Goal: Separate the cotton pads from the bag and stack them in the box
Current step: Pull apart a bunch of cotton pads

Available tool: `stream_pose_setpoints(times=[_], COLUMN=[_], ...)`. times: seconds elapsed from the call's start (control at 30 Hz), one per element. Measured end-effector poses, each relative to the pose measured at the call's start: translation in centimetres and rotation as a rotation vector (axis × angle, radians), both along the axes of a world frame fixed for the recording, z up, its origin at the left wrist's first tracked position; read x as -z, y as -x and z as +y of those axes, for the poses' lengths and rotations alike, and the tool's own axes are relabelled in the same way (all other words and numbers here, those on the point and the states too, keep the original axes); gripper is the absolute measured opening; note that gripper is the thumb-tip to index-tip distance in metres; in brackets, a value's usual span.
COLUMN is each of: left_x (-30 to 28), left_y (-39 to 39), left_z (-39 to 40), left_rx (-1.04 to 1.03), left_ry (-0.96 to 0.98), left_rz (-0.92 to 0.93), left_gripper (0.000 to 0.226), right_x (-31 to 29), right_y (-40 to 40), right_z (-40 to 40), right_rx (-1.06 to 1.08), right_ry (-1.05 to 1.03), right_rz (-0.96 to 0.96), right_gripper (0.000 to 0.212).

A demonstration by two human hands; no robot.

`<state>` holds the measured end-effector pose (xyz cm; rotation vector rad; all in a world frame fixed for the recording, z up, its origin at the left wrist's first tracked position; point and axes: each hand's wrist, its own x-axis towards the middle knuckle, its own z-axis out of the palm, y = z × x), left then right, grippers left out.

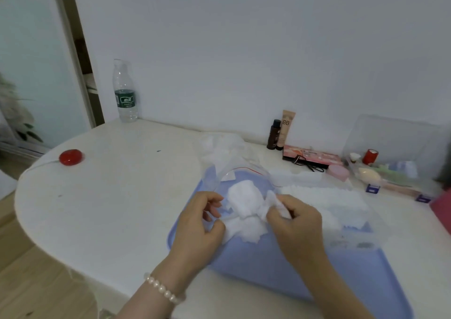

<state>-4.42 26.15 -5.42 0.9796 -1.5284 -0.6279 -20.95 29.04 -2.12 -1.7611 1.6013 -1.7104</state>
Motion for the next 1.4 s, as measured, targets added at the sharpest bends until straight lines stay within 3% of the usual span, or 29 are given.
stream_pose_setpoints(times=[0.07,0.2,0.37,0.53,0.63,0.7,0.77,0.83,0.9,0.97,1.2,1.3,1.4], left_x=[-0.4,-1.0,-1.6,-2.2,-2.5,-2.5,-2.7,-2.9,-2.9,-2.6,-2.4,-2.6,-2.8], left_y=[0.1,1.7,3.1,2.4,1.8,1.3,0.5,-0.4,-0.9,-0.8,-0.5,-0.6,-0.5], left_z=[0.3,0.8,1.4,1.3,0.8,0.4,-0.1,-0.3,-0.4,-0.4,-0.3,-0.3,-0.3], left_rx=[0.003,0.147,0.26,0.391,0.434,0.355,0.27,0.26,0.288,0.312,0.305,0.293,0.28], left_ry=[0.036,0.003,-0.163,-0.297,-0.387,-0.394,-0.358,-0.358,-0.403,-0.459,-0.481,-0.489,-0.496], left_rz=[0.084,0.233,0.337,0.366,0.474,0.534,0.558,0.599,0.631,0.625,0.521,0.503,0.497], left_gripper=[0.04,0.023,0.026,0.022,0.011,0.012,0.014,0.009,0.011,0.011,0.014,0.016,0.018], right_x=[-1.1,-1.9,-2.1,-2.8,-3.9,-4.6,-4.3,-3.2,-1.9,-1.4,-0.2,0.5,0.2], right_y=[0.0,0.6,0.0,-2.0,-2.8,-2.8,-2.5,-1.5,-0.6,-0.8,-1.6,-1.5,-1.6], right_z=[0.5,0.6,1.0,0.8,0.0,-0.6,-1.0,-1.3,-1.8,-2.0,-3.8,-4.0,-3.2], right_rx=[-0.042,-0.173,-0.339,-0.503,-0.445,-0.396,-0.351,-0.152,0.044,0.084,-0.054,-0.039,-0.016], right_ry=[-0.07,-0.223,-0.389,-0.416,-0.393,-0.359,-0.284,-0.147,-0.081,-0.075,-0.275,-0.35,-0.198], right_rz=[-0.192,-0.364,-0.409,-0.245,0.038,0.153,-0.022,-0.128,0.04,0.254,0.551,0.549,0.374], right_gripper=[0.023,0.048,0.052,0.059,0.061,0.064,0.055,0.033,0.022,0.019,0.052,0.058,0.045])
